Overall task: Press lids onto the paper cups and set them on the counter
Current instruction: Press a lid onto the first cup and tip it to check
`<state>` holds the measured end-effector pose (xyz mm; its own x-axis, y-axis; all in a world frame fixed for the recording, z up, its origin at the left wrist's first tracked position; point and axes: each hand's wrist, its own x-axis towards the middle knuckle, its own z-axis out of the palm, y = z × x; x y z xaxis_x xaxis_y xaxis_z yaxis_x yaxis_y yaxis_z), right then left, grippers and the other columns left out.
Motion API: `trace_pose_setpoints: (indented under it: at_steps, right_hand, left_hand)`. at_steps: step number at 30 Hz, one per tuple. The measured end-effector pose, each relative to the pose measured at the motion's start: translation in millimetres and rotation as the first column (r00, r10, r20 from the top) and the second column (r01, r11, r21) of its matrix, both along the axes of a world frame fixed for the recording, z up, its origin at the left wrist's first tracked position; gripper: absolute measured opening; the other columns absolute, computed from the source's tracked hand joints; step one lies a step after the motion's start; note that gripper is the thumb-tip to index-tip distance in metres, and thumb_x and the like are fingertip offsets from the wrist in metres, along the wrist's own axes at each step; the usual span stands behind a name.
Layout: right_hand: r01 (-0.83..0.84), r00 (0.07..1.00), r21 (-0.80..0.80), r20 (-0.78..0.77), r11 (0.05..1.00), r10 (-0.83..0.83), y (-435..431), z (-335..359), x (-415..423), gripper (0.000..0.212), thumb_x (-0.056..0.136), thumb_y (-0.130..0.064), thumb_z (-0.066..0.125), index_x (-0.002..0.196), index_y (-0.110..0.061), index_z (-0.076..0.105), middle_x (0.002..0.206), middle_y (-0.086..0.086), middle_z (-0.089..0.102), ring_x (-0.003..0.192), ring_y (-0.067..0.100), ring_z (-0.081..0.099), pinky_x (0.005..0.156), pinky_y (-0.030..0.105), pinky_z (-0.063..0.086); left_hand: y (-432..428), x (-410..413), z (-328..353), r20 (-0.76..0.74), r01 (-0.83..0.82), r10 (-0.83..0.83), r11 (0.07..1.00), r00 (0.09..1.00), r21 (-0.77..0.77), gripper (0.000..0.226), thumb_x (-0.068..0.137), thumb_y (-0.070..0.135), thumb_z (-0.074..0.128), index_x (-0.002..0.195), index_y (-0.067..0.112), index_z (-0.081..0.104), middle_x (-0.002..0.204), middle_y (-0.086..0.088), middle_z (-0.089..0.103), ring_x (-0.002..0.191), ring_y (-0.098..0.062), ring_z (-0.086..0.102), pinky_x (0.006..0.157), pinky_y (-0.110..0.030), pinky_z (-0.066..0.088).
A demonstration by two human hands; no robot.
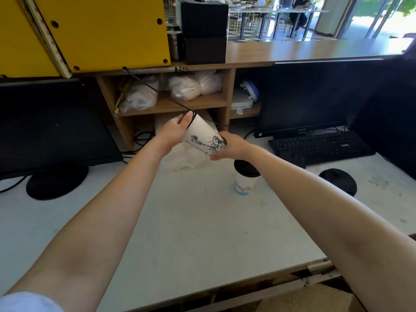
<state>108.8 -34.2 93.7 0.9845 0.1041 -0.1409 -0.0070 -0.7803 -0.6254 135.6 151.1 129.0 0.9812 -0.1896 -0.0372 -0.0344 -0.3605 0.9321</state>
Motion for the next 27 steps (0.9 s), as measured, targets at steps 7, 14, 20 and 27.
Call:
trace_pose_setpoints:
  at_steps: [7, 14, 20, 27]
  right_hand:
    - [0.075, 0.996, 0.062, 0.05, 0.995, -0.078, 22.4, -14.1, 1.9, 0.074, 0.066, -0.031, 0.083, 0.126, -0.011, 0.045, 0.121, 0.006, 0.058, 0.109, 0.025, 0.055, 0.083, 0.032, 0.047]
    - [0.119, 0.986, 0.363, 0.065, 0.924, -0.153, 35.8, -15.9, -2.5, 0.069, 0.069, -0.024, 0.082, 0.128, -0.014, 0.048, 0.128, 0.005, 0.059, 0.116, 0.022, 0.054, 0.093, 0.033, 0.047]
    - [0.047, 0.976, 0.56, 0.151, 0.827, -0.158, 52.6, -2.6, -1.4, 0.061, 0.071, -0.006, 0.079, 0.125, -0.007, 0.05, 0.121, 0.006, 0.059, 0.104, 0.014, 0.054, 0.086, 0.027, 0.048]
    - [0.13, 0.982, 0.471, 0.06, 0.873, -0.179, 73.4, -45.3, 8.2, 0.074, 0.062, -0.016, 0.085, 0.126, -0.011, 0.048, 0.123, 0.008, 0.06, 0.113, 0.025, 0.057, 0.092, 0.044, 0.052]
  left_hand:
    - [-4.1, -5.0, 20.7, 0.206, 0.008, -0.078, 0.946, 0.975, 0.324, 0.076, 0.088, 0.054, 0.051, 0.146, 0.011, 0.029, 0.152, -0.006, 0.033, 0.14, -0.021, 0.031, 0.11, -0.032, 0.027]
    - [4.0, -4.5, 30.5, 0.144, 0.015, -0.04, 0.985, 0.989, 0.171, 0.111, 0.07, 0.028, 0.081, 0.15, 0.012, 0.007, 0.154, -0.009, 0.028, 0.141, -0.023, 0.028, 0.11, -0.037, 0.032]
    - [12.2, 2.9, 26.5, 0.087, 0.069, -0.062, 0.995, 0.994, -0.073, 0.064, 0.069, 0.019, 0.081, 0.126, 0.009, 0.053, 0.118, -0.001, 0.061, 0.11, -0.014, 0.057, 0.099, -0.037, 0.049]
    - [30.4, -2.4, -14.4, 0.04, 0.019, -0.017, 0.998, 0.999, -0.064, 0.06, 0.068, 0.018, 0.082, 0.122, 0.011, 0.055, 0.116, 0.0, 0.063, 0.107, -0.013, 0.059, 0.089, -0.029, 0.051]
